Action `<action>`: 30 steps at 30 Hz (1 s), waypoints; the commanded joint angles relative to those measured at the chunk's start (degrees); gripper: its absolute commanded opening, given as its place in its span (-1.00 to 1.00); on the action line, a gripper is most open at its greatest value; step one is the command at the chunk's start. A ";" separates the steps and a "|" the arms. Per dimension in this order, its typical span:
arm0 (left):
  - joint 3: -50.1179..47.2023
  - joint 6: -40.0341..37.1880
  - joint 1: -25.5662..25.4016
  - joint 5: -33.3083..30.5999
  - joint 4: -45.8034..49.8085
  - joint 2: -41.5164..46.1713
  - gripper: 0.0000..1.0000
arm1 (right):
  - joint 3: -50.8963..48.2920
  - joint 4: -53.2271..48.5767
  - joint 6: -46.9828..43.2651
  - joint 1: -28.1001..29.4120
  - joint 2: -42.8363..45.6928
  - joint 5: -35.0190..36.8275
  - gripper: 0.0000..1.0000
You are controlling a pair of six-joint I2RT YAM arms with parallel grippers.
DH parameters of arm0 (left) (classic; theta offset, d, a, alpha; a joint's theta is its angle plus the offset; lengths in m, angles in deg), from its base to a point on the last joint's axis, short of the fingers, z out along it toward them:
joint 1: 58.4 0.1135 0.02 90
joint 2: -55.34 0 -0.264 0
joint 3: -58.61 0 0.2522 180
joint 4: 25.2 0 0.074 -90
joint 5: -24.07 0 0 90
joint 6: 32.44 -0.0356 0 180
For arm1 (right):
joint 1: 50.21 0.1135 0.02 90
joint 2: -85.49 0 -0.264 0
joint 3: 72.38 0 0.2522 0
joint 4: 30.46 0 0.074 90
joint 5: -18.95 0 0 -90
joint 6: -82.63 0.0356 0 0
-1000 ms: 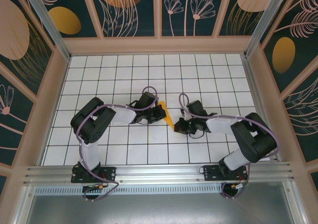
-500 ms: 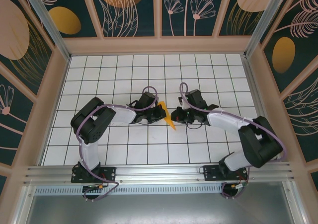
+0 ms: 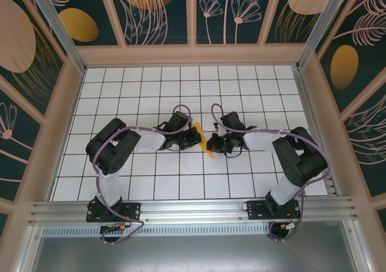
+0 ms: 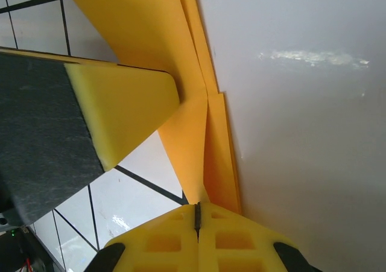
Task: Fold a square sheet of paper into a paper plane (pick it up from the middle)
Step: Fold the wing for the fifth time at the center of the table.
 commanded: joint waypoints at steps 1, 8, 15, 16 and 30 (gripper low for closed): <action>-0.82 -2.31 0.70 -7.93 7.31 -3.28 -0.88 | 0.13 0.03 -2.12 -0.25 -1.17 -1.79 -1.00; 0.28 -6.27 0.72 -4.67 2.71 2.26 -0.78 | -0.69 -2.14 -2.35 -0.30 -3.38 1.05 -1.00; -5.74 -4.55 0.67 1.00 -7.11 6.33 -0.74 | -0.40 -2.61 -2.00 -0.30 -3.64 1.99 -1.00; -6.48 -4.26 0.51 1.55 -8.15 6.34 -0.74 | -0.37 -2.66 -1.91 -0.30 -3.78 1.99 -1.00; -3.81 -4.79 -3.46 4.32 -9.32 0.70 -0.76 | 0.11 -3.27 -1.78 -0.30 -4.69 1.99 -1.00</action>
